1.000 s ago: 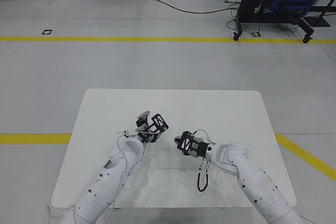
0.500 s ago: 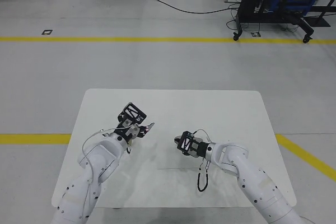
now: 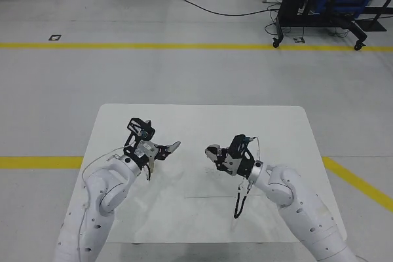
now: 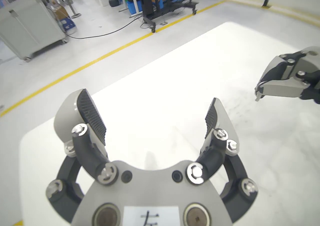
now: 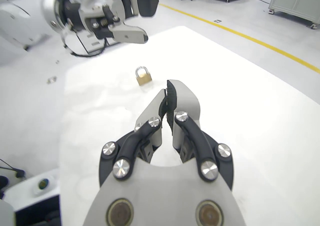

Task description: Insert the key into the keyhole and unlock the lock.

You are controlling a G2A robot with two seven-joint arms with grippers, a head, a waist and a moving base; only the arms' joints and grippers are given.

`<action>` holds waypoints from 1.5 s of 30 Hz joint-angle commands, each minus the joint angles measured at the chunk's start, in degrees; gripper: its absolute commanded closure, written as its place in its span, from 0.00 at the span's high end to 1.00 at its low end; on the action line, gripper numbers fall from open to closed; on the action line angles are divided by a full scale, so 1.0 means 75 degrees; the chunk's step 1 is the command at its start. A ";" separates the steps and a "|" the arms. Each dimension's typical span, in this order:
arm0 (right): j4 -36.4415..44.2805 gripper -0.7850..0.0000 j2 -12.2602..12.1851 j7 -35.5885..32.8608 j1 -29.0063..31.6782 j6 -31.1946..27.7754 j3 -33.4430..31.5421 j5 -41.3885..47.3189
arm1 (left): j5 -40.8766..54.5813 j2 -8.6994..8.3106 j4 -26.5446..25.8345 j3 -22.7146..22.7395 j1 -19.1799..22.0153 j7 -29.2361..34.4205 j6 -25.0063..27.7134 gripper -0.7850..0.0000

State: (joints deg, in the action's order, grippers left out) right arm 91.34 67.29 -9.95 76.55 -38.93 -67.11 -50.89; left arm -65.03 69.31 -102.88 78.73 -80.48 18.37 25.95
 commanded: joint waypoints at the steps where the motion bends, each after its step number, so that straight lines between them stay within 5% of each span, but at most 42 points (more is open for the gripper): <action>1: 0.0116 0.00 -0.0031 -0.0313 -0.0001 -0.0084 -0.0132 0.0580 | 0.0715 -0.0018 0.0050 0.0100 0.0019 0.0106 0.0393 1.00; 11: 0.0122 0.00 -0.0027 -0.0274 0.0012 -0.0098 -0.0118 0.0642 | 0.1499 0.0004 0.0218 0.0021 -0.0117 -0.0030 0.0526 1.00; 16: -0.0772 0.00 0.0084 -0.0347 -0.0267 -0.0718 0.0328 0.2904 | 0.4501 -0.0013 0.1150 0.0098 0.0077 0.0349 0.1748 1.00; 20: -0.1945 0.00 0.0226 -0.1151 -0.0997 -0.0984 0.0893 0.5213 | 0.7518 -0.0128 0.2144 0.0164 0.0542 0.1766 0.2705 1.00; 23: -0.2676 0.00 0.0341 -0.1691 -0.1445 -0.1217 0.1273 0.6614 | 0.8204 -0.0257 0.2468 0.0432 0.0830 0.2630 0.2994 1.00; 26: -0.3227 0.00 0.0427 -0.2083 -0.1742 -0.1408 0.1497 0.7613 | 0.6734 -0.0343 0.2281 0.0787 0.0920 0.2612 0.3144 1.00; 33: -0.3905 0.00 0.0535 -0.2772 -0.2092 -0.1697 0.1729 0.8842 | 0.1756 -0.0163 0.0832 0.0300 0.0074 -0.0417 0.2516 1.00; 45: -0.4424 0.00 0.0696 -0.3603 -0.2425 -0.1782 0.2014 0.9929 | -0.0915 -0.0086 0.0699 -0.0793 0.0124 -0.1489 0.1556 1.00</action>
State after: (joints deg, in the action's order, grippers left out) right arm 58.45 72.39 -36.50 58.60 -52.33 -52.24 23.25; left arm -70.36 68.65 -97.53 73.31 -79.64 7.66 38.38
